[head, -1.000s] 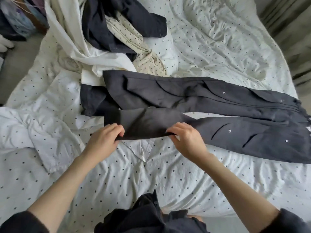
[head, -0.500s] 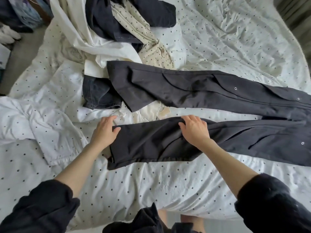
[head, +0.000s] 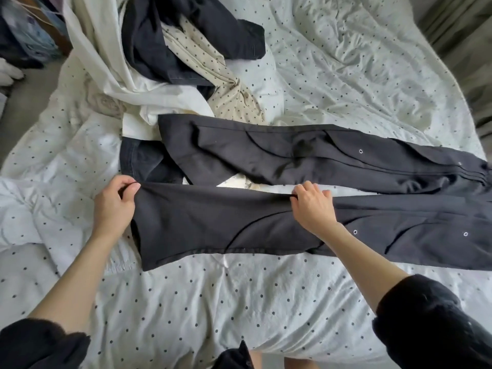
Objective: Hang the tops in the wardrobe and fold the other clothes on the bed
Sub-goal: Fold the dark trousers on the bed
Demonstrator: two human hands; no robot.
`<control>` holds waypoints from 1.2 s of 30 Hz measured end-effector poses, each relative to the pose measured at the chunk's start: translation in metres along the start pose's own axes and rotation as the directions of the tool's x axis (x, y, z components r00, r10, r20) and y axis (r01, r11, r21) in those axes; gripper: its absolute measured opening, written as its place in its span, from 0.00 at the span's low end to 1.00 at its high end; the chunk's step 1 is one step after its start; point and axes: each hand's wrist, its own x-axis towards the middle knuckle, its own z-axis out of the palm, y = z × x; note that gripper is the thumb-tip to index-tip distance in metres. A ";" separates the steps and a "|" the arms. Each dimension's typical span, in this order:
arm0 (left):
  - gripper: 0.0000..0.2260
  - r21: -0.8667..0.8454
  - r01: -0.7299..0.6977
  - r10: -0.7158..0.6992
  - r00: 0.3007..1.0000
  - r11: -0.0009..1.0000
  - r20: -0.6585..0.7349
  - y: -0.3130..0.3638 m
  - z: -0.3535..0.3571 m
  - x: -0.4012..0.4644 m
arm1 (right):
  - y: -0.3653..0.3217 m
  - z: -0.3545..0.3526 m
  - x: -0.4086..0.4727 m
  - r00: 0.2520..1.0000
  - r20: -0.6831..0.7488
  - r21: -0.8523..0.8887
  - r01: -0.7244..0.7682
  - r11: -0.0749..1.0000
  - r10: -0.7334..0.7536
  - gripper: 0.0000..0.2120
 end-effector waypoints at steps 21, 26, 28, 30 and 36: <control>0.26 0.486 0.175 -0.367 0.868 0.856 0.335 0.065 0.083 0.064 | -0.083 0.023 0.009 0.903 -0.194 0.060 0.401 0.914 -0.383 0.20; 0.13 -0.053 0.538 -0.511 0.822 0.841 0.250 0.062 0.097 0.073 | -0.086 0.031 0.000 0.876 -0.163 0.005 0.462 0.887 -0.455 0.24; 0.18 -0.109 0.520 -0.493 0.846 0.847 0.203 0.063 0.087 0.081 | -0.082 0.032 -0.002 0.872 -0.137 -0.037 0.470 0.882 -0.470 0.24; 0.19 -0.131 0.440 -0.424 0.896 0.888 0.133 0.066 0.074 0.092 | -0.076 0.032 -0.003 0.875 -0.117 -0.050 0.468 0.883 -0.470 0.24; 0.16 -0.011 0.175 -0.172 0.975 0.984 0.141 0.062 0.050 0.109 | -0.076 0.028 0.001 0.878 -0.170 0.000 0.454 0.891 -0.448 0.21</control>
